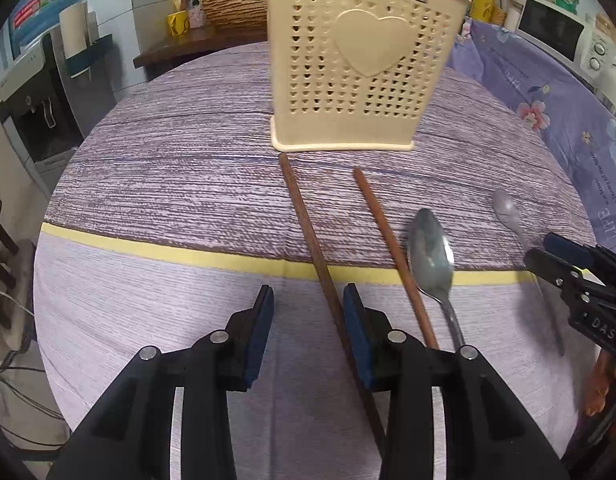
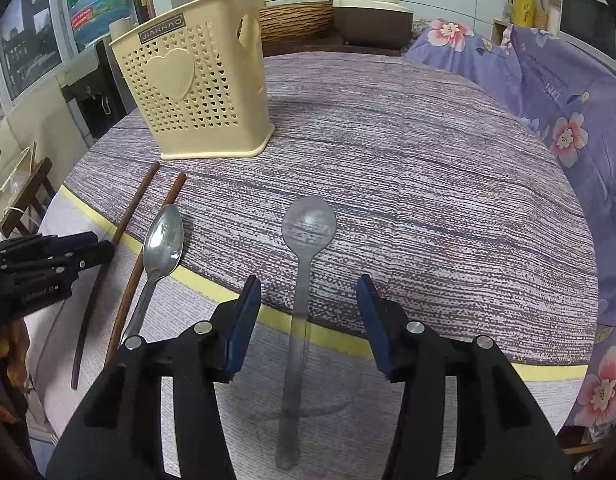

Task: Organize utensils
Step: 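Grasp a brown chopstick with the left tool while the right grasps the clear plastic spoon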

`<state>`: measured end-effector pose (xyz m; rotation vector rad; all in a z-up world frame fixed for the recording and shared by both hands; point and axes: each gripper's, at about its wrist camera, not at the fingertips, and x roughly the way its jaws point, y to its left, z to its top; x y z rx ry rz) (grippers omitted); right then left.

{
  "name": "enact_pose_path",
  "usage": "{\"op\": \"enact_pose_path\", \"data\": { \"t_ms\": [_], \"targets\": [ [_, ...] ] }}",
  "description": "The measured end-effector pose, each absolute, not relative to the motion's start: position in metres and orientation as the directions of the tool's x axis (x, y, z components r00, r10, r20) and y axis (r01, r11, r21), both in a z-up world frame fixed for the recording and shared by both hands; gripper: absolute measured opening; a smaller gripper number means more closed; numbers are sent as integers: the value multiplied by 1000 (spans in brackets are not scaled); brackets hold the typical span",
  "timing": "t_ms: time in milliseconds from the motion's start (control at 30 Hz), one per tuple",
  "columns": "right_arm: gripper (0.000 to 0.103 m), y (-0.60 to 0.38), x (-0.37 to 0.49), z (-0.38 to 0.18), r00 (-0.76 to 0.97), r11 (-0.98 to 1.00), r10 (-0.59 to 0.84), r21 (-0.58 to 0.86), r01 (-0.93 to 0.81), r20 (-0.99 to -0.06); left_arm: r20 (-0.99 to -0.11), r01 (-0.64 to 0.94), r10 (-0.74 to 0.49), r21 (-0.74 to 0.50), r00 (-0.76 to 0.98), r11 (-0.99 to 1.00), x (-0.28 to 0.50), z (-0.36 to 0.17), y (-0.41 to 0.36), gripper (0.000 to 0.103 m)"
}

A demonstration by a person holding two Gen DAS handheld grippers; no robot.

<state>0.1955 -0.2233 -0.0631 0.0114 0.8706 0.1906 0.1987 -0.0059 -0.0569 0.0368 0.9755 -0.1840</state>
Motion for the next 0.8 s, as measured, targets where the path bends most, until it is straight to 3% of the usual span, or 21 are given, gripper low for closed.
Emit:
{"op": "enact_pose_path", "data": {
  "t_ms": [467,667,800],
  "targets": [
    [50,-206,235,-68,571,991,110,45,-127,-814,-844,128,-83,-17,529,992,256,-54,-16,36],
    [37,-203,242,-69,573,992,84,14,-124,-815,-853,115,-53,9,519,993,271,-52,-19,28],
    [37,-205,246,-68,576,992,95,27,-126,-812,-853,113,-48,13,520,993,273,-52,-19,18]
  ]
}}
